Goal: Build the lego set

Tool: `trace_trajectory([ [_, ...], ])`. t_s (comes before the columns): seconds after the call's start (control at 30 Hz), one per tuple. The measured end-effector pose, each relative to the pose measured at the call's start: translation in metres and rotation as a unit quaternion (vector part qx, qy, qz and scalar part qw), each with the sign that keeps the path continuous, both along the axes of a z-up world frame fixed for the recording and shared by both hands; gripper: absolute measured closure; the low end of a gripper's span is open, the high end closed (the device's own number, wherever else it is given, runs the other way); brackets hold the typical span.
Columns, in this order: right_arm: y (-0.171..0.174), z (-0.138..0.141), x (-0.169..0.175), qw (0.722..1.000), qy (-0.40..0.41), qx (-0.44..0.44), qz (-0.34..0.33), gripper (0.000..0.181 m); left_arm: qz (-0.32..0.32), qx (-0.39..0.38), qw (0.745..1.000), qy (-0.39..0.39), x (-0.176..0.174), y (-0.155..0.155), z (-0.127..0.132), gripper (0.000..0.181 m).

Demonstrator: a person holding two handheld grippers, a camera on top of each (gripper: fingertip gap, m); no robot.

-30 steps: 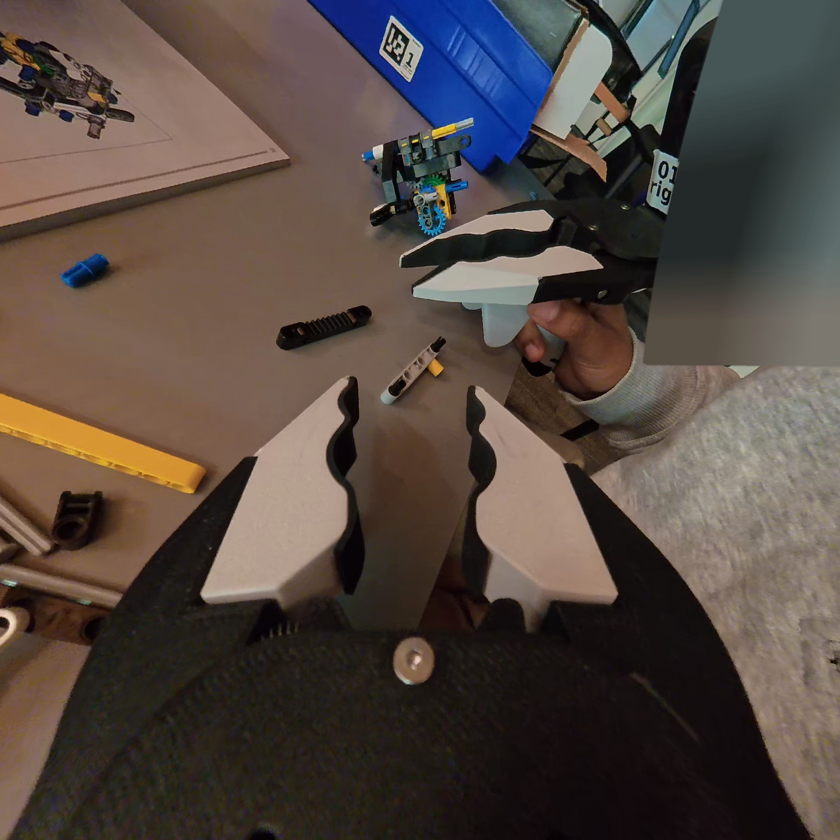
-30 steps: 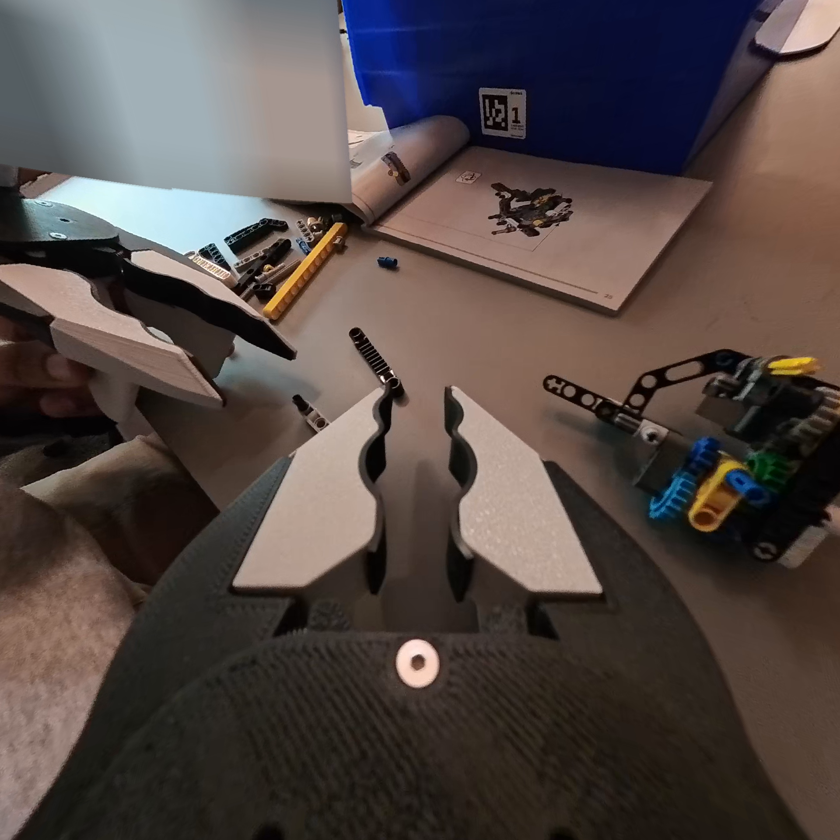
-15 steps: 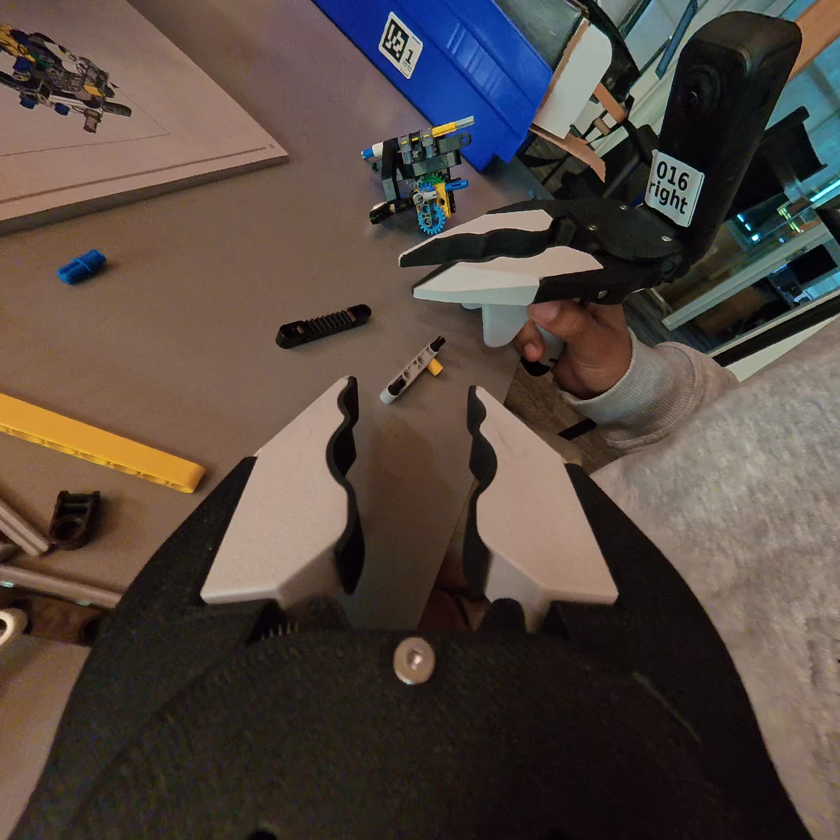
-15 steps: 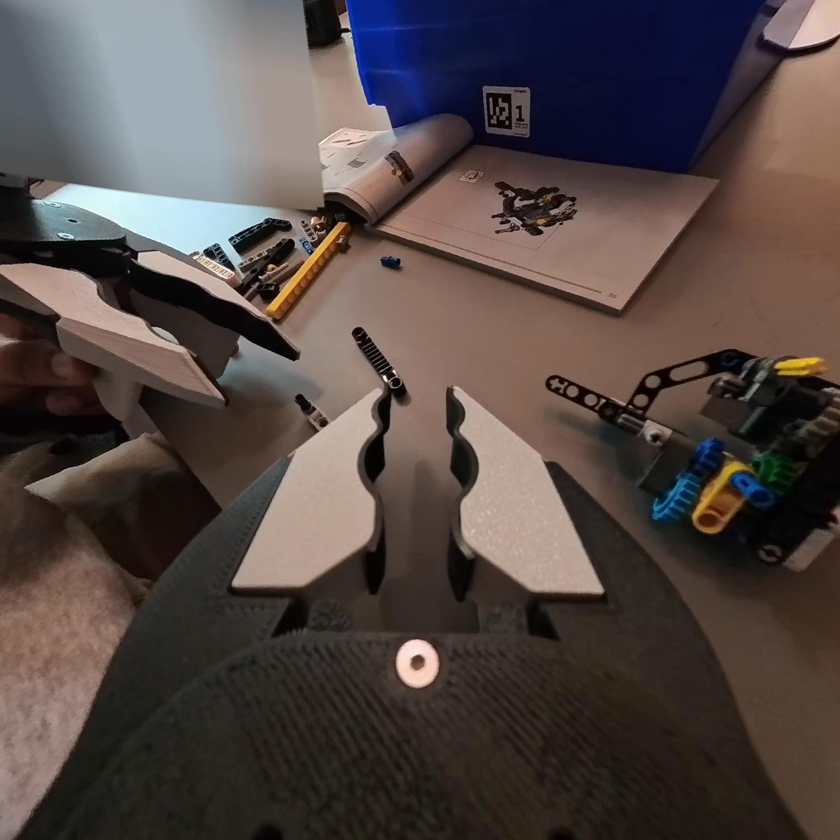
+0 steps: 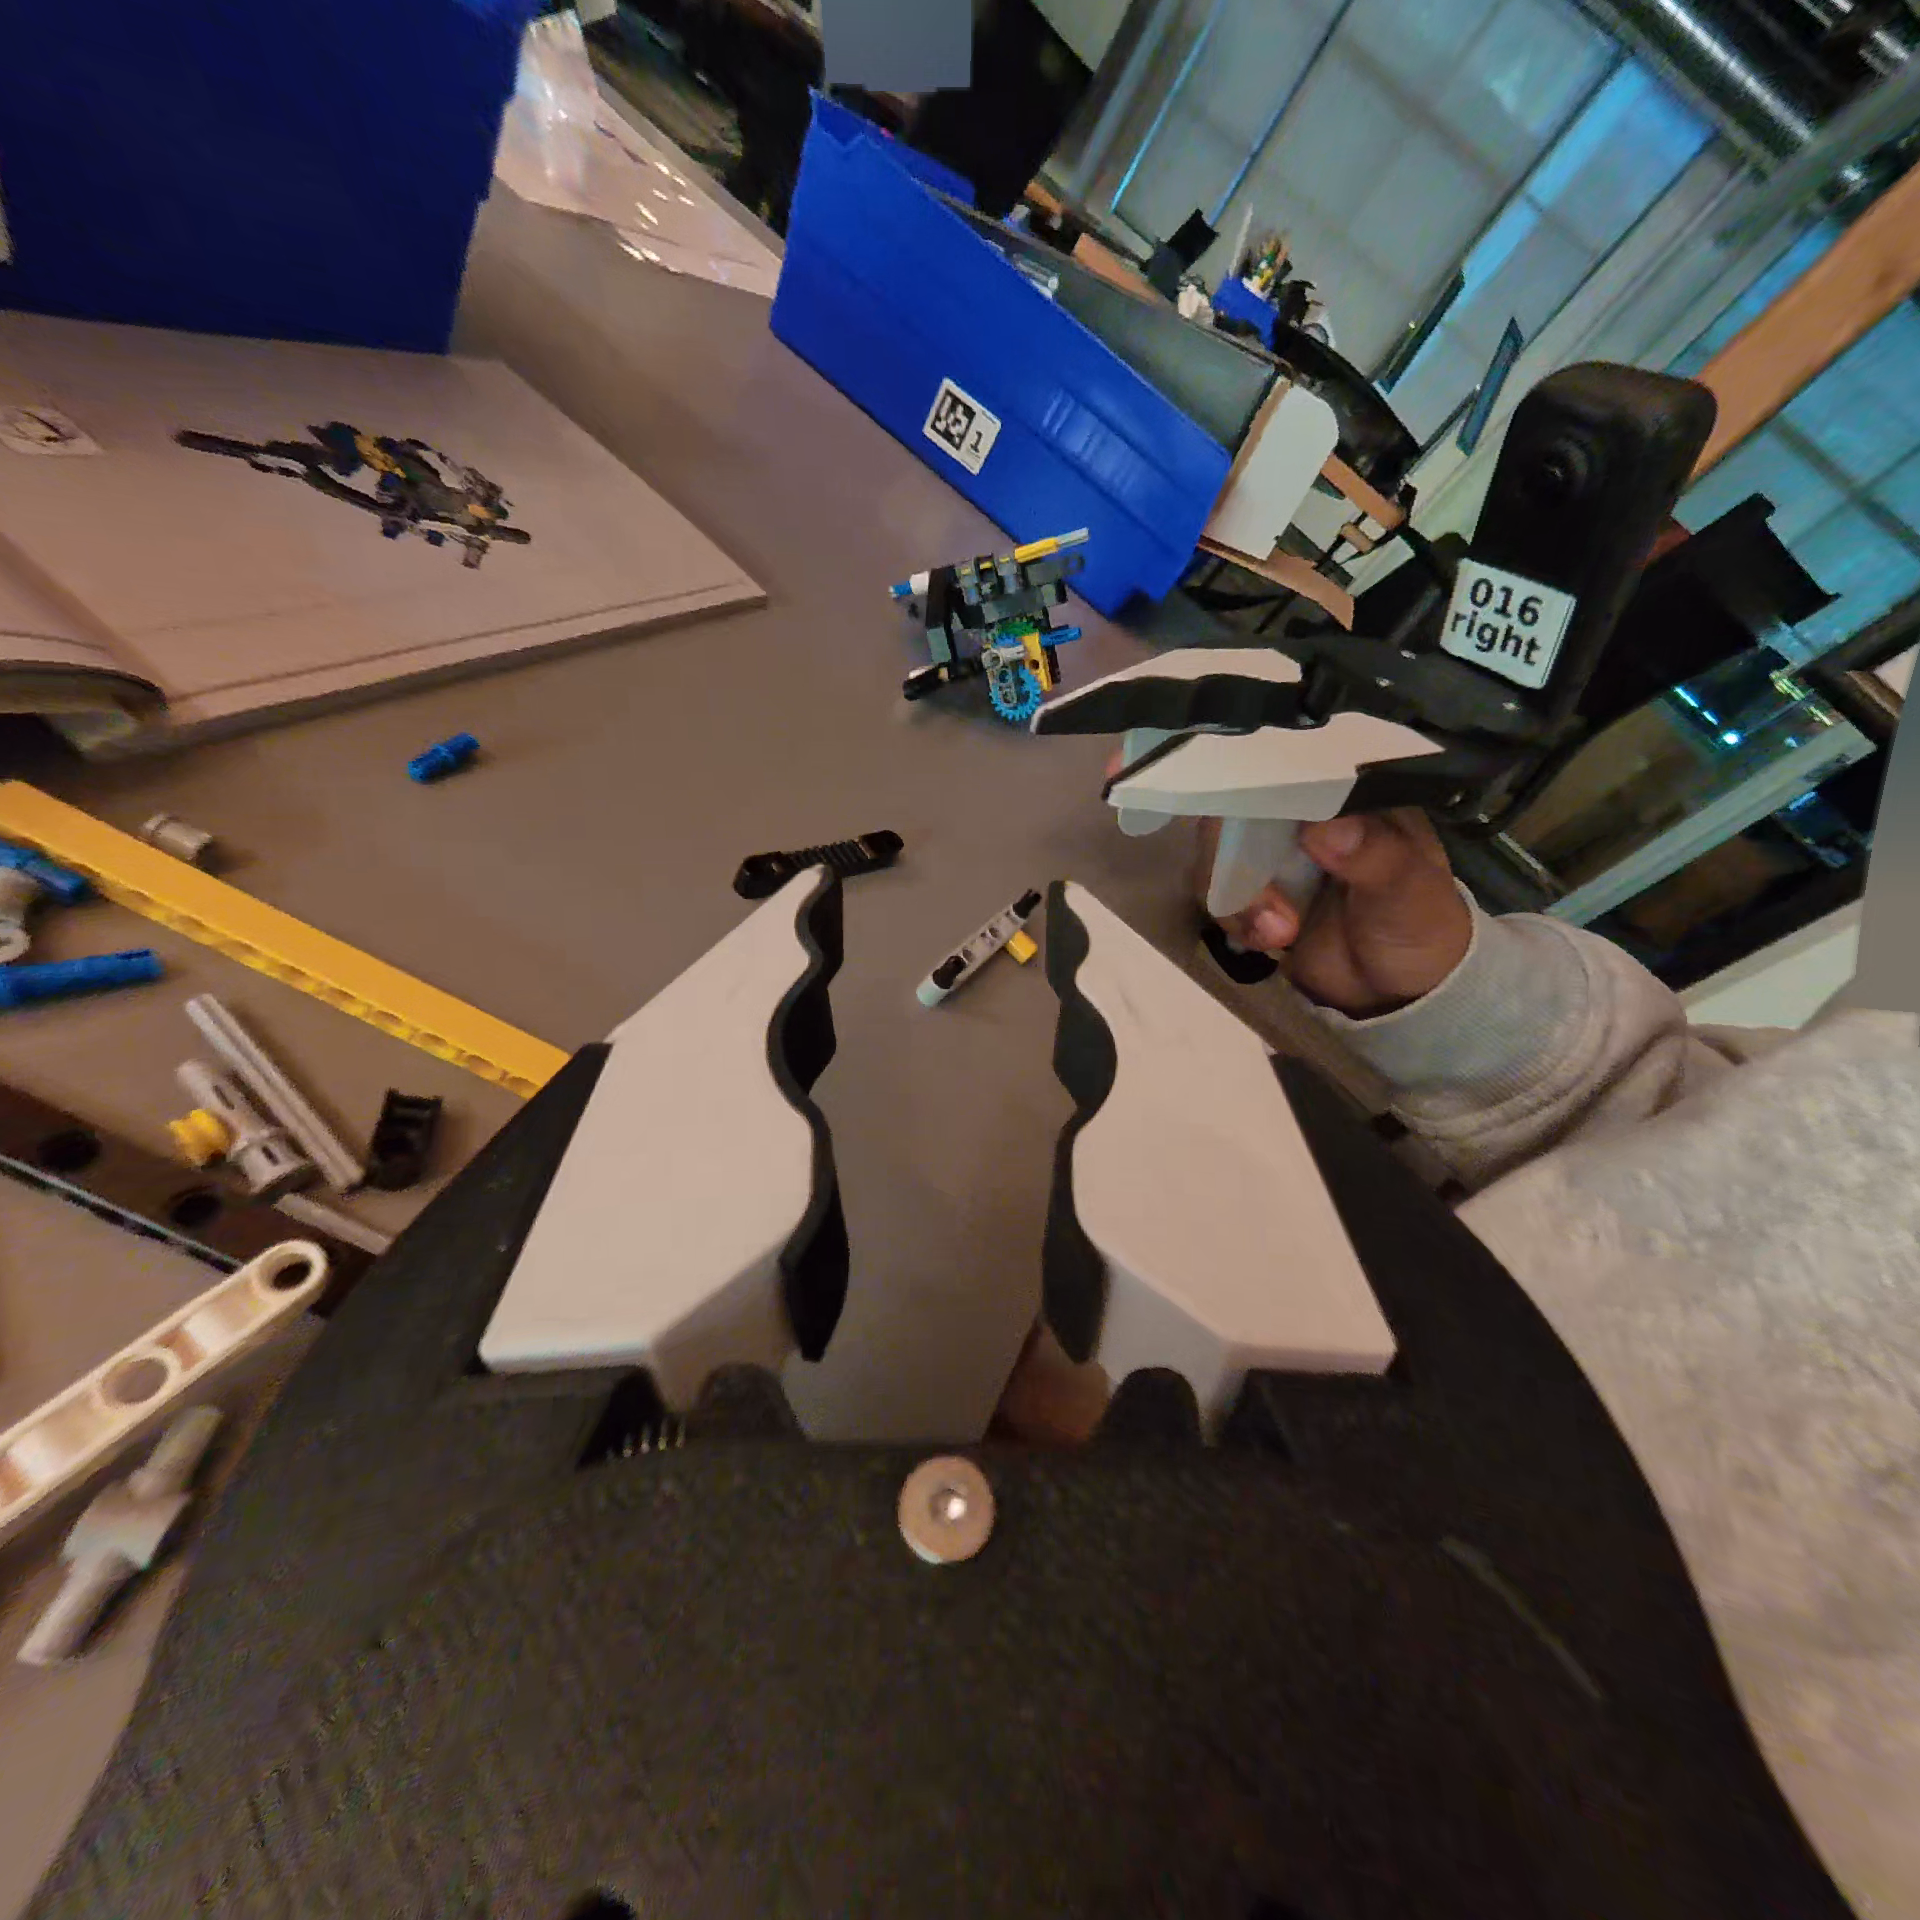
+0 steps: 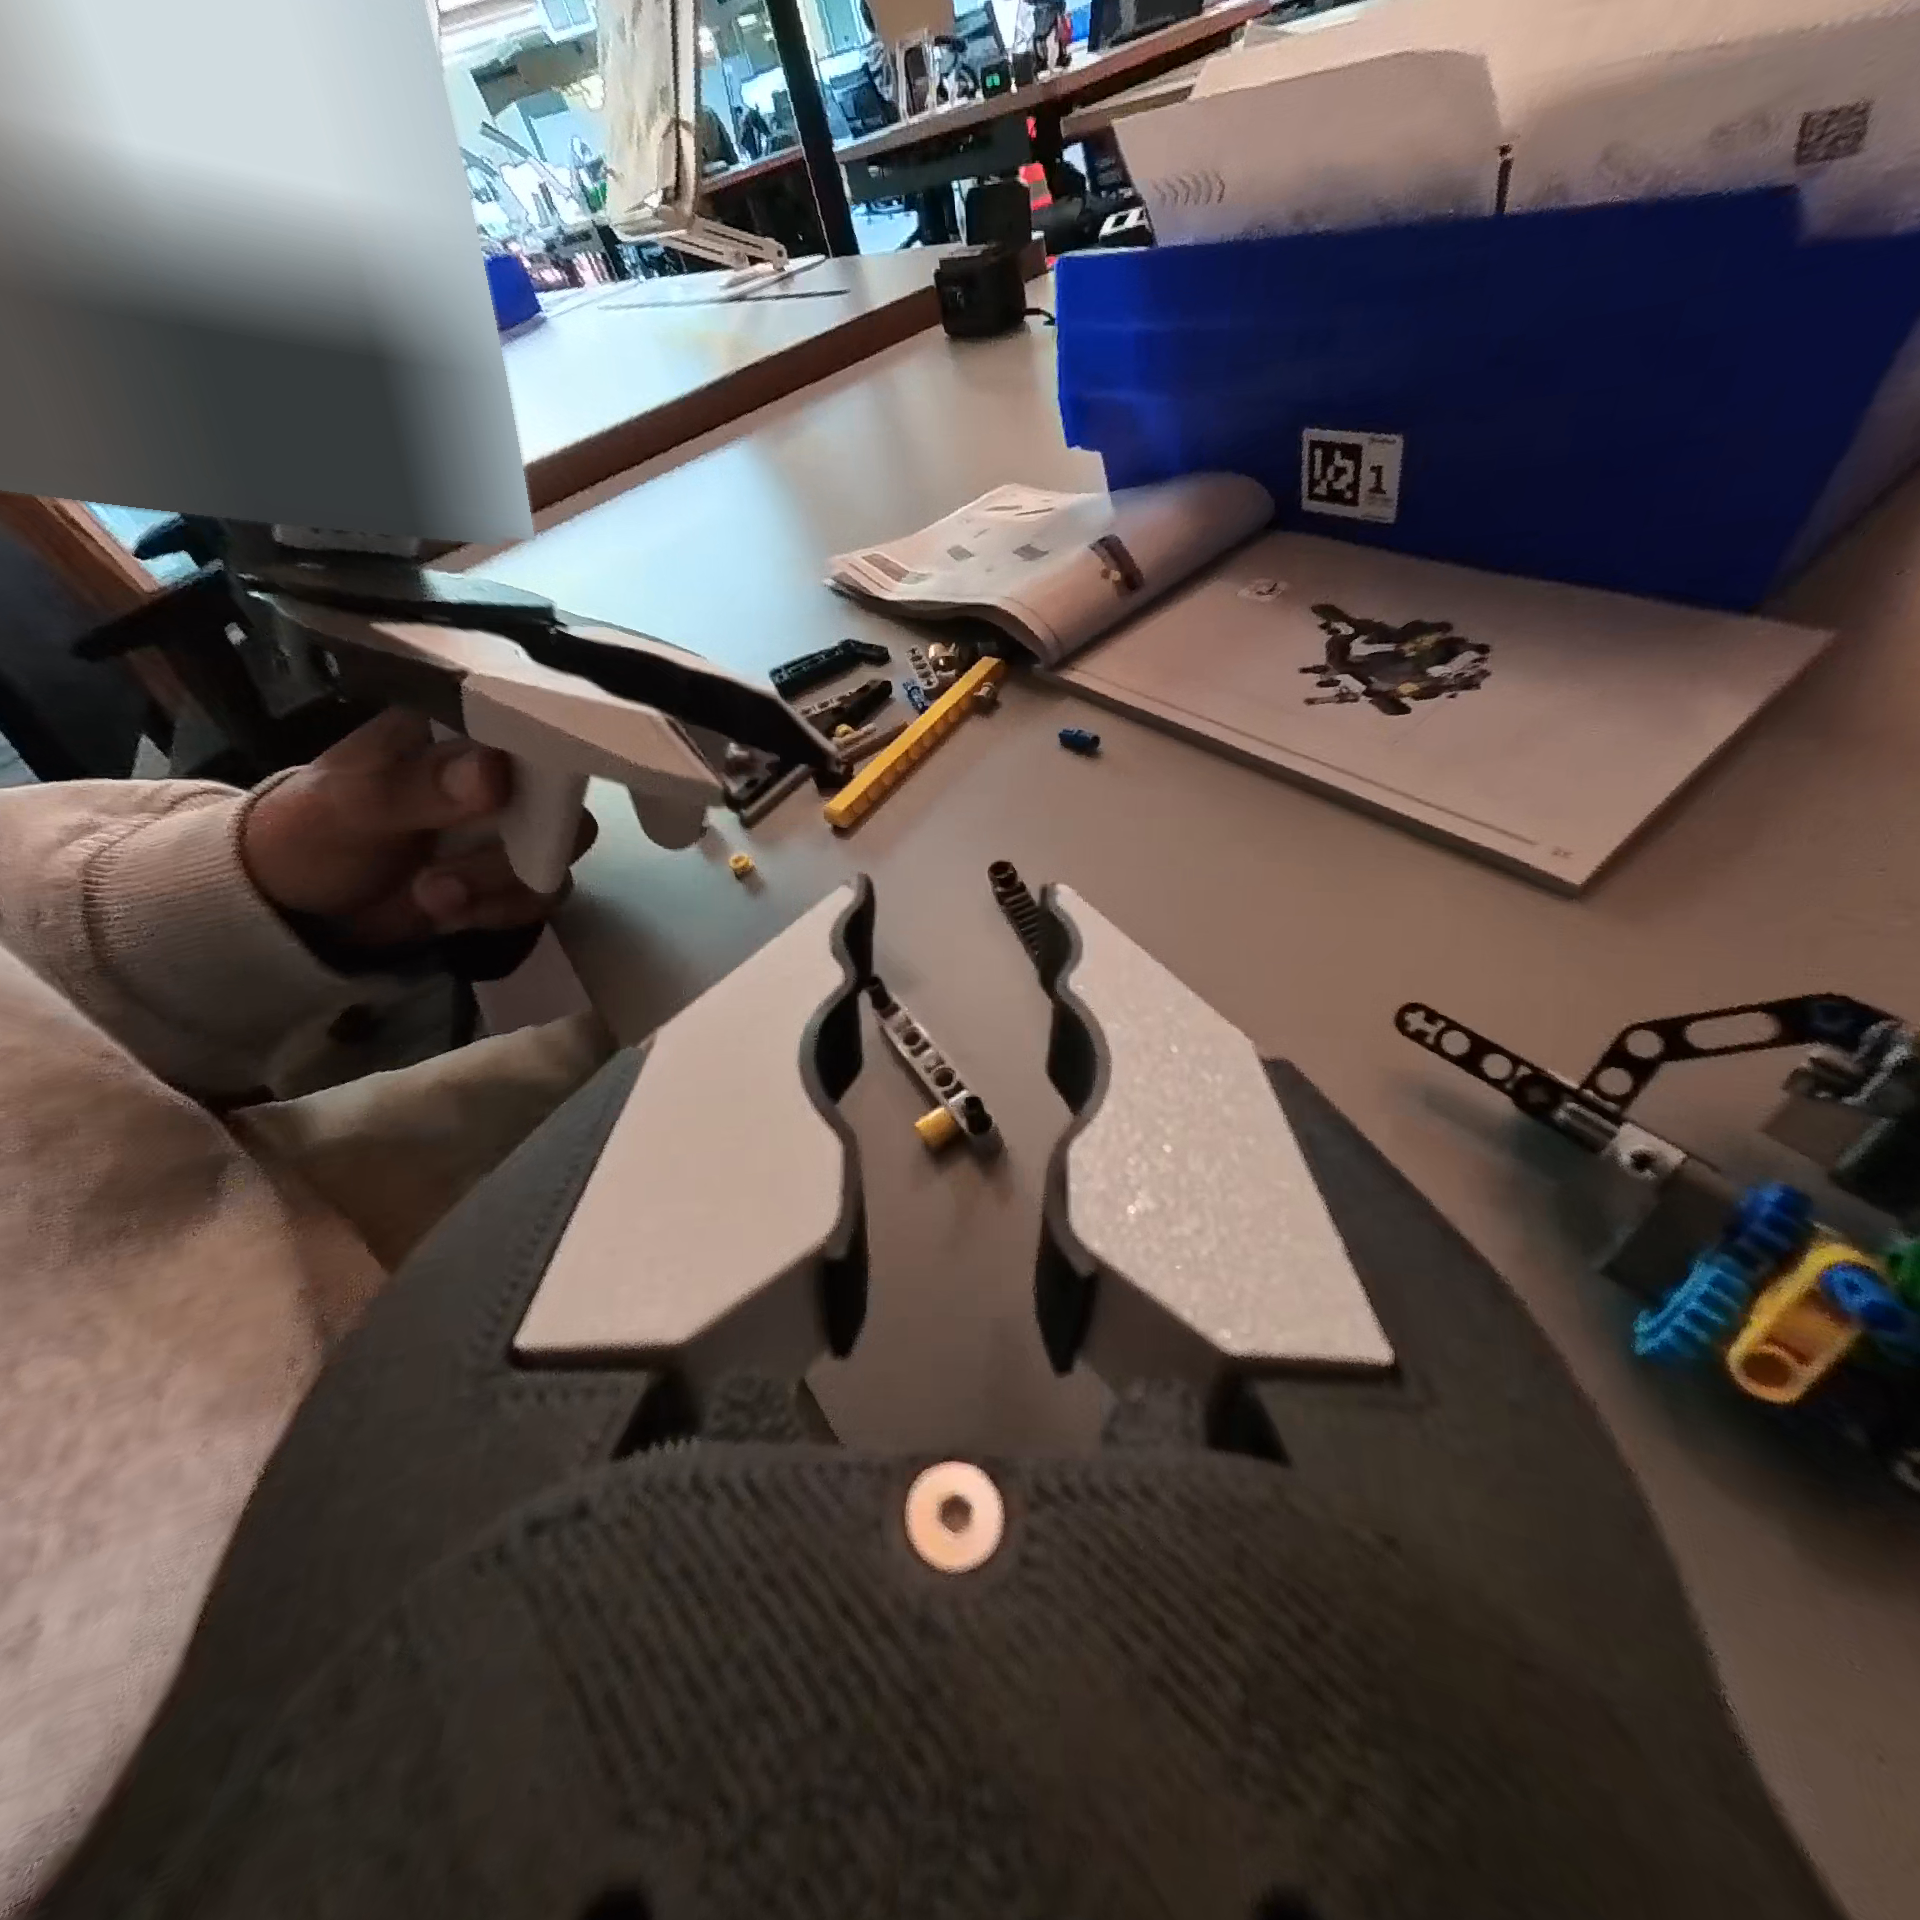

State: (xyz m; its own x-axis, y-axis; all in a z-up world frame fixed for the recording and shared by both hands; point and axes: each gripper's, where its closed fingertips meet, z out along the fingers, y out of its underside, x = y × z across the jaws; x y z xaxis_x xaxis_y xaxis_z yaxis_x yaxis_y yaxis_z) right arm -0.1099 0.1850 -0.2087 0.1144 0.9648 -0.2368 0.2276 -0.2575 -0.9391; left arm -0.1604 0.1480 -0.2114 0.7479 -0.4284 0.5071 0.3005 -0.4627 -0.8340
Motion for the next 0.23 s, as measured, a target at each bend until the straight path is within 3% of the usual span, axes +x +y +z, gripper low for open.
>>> trace_trajectory([
  [0.23, 0.0, -0.019, -0.014, 0.994, -0.101, -0.023, 0.04, 0.15, 0.016, 0.015, 1.0, 0.008, -0.006, 0.002, 0.003, 0.149],
])
